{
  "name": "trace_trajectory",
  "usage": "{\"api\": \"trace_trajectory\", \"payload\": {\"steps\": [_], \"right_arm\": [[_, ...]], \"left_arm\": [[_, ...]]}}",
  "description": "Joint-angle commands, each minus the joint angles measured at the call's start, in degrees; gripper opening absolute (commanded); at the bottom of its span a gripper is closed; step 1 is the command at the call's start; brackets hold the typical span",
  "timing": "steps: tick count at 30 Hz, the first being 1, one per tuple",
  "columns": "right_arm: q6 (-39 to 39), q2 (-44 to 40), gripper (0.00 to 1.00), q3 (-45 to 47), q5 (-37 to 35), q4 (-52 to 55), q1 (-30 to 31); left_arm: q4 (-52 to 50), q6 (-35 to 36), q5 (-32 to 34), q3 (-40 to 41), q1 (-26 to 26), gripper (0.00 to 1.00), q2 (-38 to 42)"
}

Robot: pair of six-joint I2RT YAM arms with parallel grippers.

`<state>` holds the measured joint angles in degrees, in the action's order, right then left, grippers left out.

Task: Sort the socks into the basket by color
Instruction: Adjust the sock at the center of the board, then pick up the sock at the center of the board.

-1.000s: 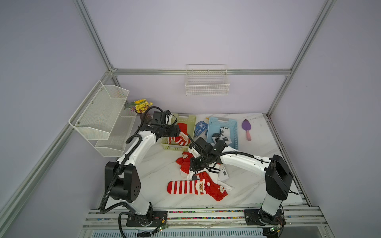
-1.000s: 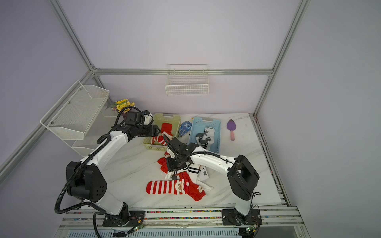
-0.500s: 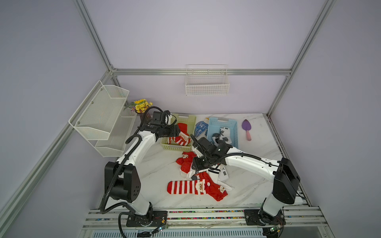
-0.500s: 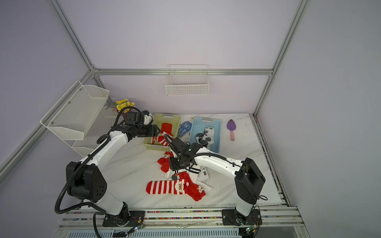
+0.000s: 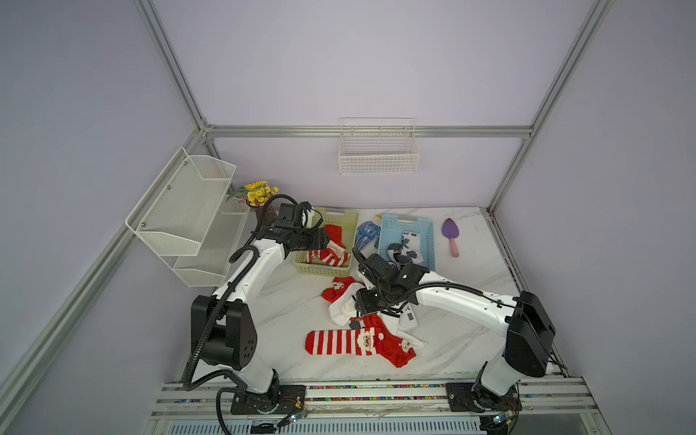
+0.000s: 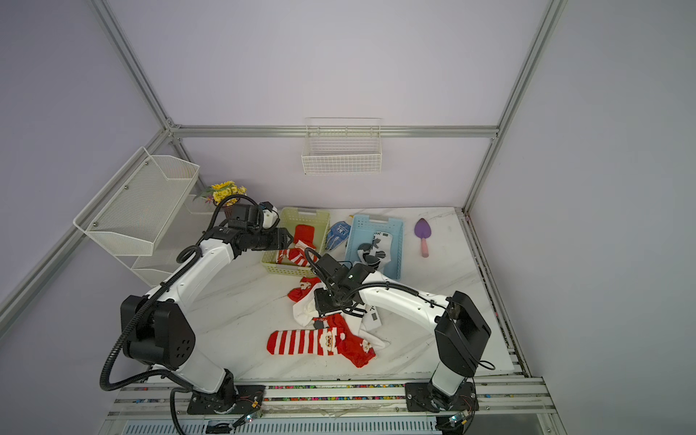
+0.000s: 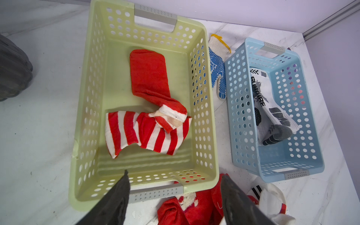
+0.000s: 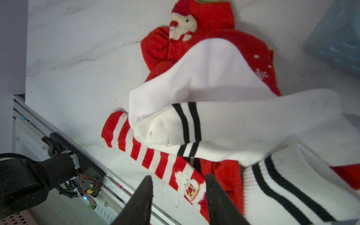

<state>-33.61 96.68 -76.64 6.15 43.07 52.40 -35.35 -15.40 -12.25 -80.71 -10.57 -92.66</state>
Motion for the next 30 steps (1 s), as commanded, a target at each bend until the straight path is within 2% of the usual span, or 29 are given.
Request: {"api": "trace_trajectory", "payload": {"steps": [1,11,17,24,30], "right_arm": [[0.6,2.8,0.49,-2.6,-2.1,0.8,0.4],[1.9,8.1,0.54,-5.8,-6.2,2.3,0.6],[1.7,11.0,0.53,-6.3,-8.4,3.1,0.7],[1.6,12.8,0.33,-6.4,-9.2,1.8,0.7],[1.5,8.8,0.20,-4.8,-9.4,0.2,0.6]], "left_arm": [[1.2,0.3,-0.9,1.6,0.3,0.73,1.6],[1.2,0.3,-1.2,1.6,0.3,0.73,1.5],[1.2,0.3,-1.3,1.7,0.3,0.73,1.3],[1.2,0.4,-1.3,1.7,0.3,0.73,1.3],[1.2,0.3,-1.5,1.6,0.3,0.73,1.2]]}}
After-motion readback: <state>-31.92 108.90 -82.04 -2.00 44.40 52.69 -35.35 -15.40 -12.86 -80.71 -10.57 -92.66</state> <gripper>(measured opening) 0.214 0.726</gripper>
